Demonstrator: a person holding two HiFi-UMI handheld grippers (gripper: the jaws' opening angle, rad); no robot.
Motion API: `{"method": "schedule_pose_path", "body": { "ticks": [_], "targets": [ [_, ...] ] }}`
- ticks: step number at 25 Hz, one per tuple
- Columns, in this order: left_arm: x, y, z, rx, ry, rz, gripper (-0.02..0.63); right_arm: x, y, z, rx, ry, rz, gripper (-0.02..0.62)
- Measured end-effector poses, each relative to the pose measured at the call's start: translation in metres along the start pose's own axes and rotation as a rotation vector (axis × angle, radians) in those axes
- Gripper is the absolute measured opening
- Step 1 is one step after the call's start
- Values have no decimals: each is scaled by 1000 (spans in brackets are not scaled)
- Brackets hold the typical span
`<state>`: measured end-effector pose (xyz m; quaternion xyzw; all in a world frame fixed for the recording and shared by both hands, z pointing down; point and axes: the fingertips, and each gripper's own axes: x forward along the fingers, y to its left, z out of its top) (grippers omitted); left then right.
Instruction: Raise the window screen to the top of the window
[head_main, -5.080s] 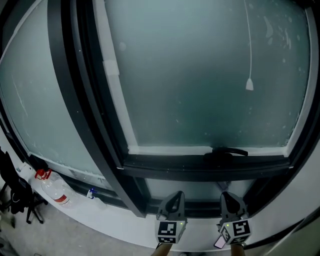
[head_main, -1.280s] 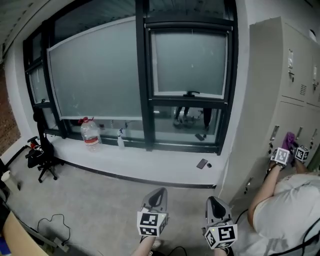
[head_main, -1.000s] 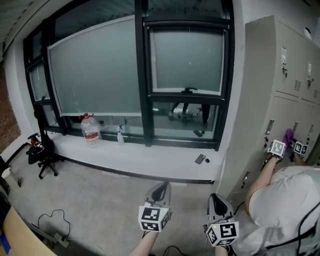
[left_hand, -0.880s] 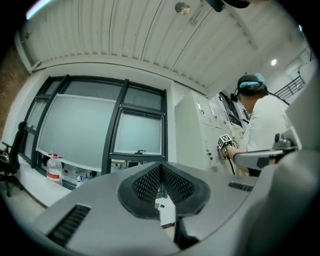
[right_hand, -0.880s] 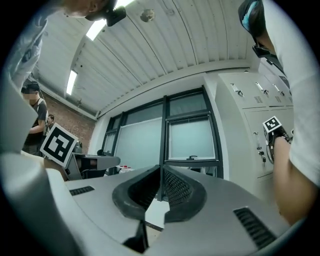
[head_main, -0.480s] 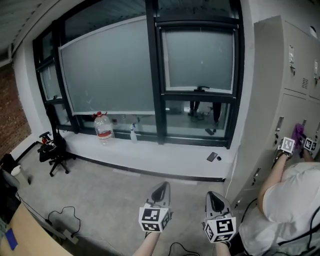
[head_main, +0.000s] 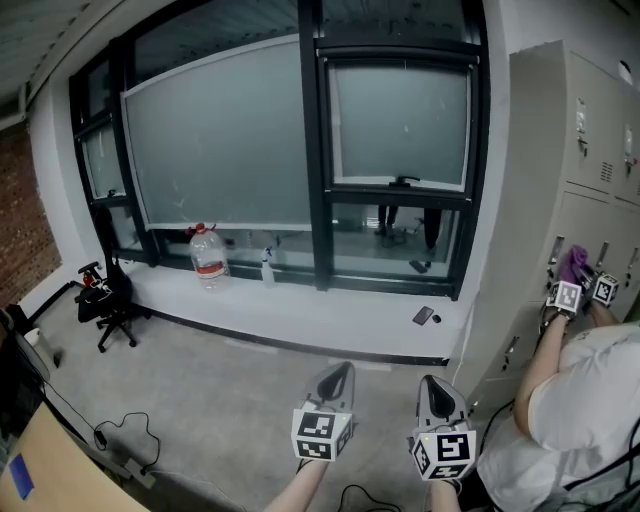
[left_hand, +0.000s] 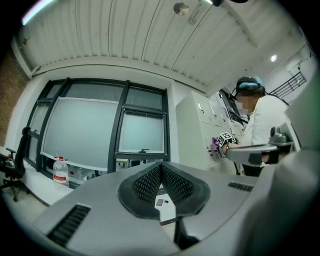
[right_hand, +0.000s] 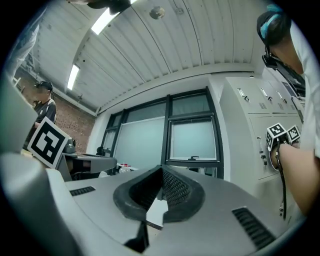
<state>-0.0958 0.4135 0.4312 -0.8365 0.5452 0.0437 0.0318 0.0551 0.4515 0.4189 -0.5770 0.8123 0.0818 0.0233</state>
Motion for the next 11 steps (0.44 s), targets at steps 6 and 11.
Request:
{"method": "schedule_pose_path", "body": {
  "ticks": [6, 11],
  "targets": [
    [4, -12, 4, -12, -6, -36, 5, -2, -2, 5, -19, 2, -9, 5],
    [2, -17, 0, -15, 4, -60, 5, -2, 0, 8, -33, -1, -28, 6]
  ]
}}
